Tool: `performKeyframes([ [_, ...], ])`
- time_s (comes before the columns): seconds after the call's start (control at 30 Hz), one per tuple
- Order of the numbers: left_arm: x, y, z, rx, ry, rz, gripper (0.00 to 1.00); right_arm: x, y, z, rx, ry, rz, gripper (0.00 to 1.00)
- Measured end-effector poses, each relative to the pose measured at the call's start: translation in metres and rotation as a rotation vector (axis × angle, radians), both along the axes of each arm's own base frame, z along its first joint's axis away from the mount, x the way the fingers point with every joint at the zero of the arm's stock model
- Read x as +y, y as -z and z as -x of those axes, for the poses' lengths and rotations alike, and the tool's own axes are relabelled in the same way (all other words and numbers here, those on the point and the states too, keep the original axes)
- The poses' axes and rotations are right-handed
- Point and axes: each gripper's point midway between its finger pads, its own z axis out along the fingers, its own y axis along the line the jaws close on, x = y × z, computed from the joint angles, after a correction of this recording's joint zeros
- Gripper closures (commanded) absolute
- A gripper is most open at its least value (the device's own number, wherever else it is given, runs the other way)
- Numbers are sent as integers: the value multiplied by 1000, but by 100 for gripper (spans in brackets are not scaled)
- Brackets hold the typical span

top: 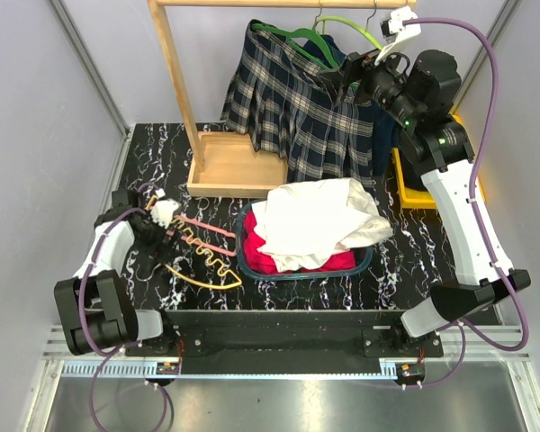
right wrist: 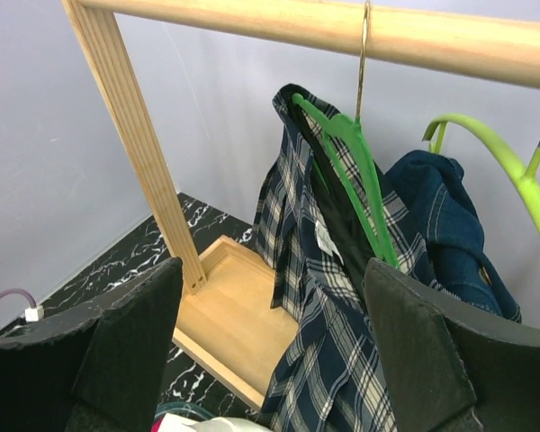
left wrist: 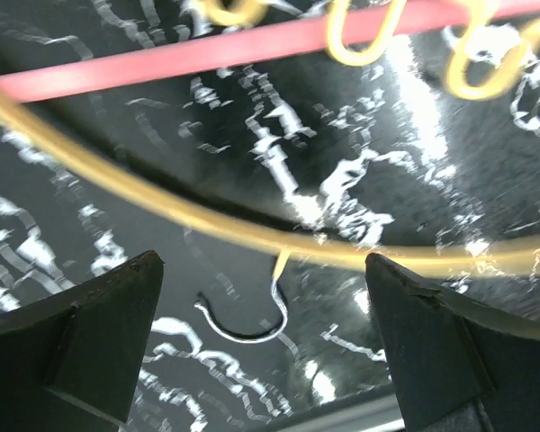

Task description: Remove the skirt from the hanger

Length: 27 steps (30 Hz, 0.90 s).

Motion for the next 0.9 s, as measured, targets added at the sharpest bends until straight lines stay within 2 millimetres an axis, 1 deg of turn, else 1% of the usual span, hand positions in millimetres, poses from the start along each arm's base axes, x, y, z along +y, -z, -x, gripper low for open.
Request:
performKeyframes([
  [0.1, 4, -13, -8, -22, 2, -5, 1, 0, 7, 1, 16, 0, 4, 11],
  [0.17, 3, -31, -20, -58, 0, 2, 1, 0, 11, 2, 25, -1, 4, 11],
  [0.23, -4, -57, -40, -120, 0, 29, 1, -1, 13, 3, 31, -1, 3, 11],
  [0.3, -18, -92, -60, -181, 20, 76, 1, -1, 14, 4, 33, 0, 1, 10],
  [0.33, -30, -117, -75, -246, 46, 103, 1, -2, 14, 5, 34, 3, 0, 9],
  [0.37, -47, -150, -89, -310, 87, 135, 1, -3, 13, 6, 32, 6, -4, 8],
  [0.4, -61, -174, -99, -363, 119, 158, 1, -4, 13, 7, 30, 10, -8, 8],
  [0.43, -85, -212, -110, -443, 175, 196, 1, -6, 13, 9, 25, 16, -13, 7],
  [0.47, -103, -237, -116, -489, 211, 230, 1, -8, 13, 11, 21, 26, -19, 6],
  [0.53, -149, -304, -128, -615, 310, 327, 1, -15, 11, 18, 0, 49, -31, 5],
  [0.57, -170, -333, -129, -658, 353, 379, 1, -18, 10, 21, -9, 60, -37, 5],
  [0.6, -187, -360, -132, -703, 384, 424, 1, -23, 9, 28, -18, 71, -42, 5],
  [0.67, -215, -400, -138, -775, 422, 504, 1, -29, 1, 38, -45, 81, -56, 6],
  [0.7, -225, -412, -143, -796, 428, 535, 1, -32, -4, 46, -61, 85, -66, 6],
  [0.73, -232, -416, -149, -806, 429, 555, 1, -34, -8, 52, -73, 85, -75, 6],
  [0.77, -244, -418, -156, -809, 436, 583, 1, -37, -13, 61, -87, 83, -89, 7],
  [0.83, -261, -409, -169, -795, 446, 610, 1, -42, -17, 75, -99, 79, -111, 7],
  [0.9, -279, -393, -186, -773, 467, 629, 1, -46, -20, 88, -105, 75, -135, 8],
])
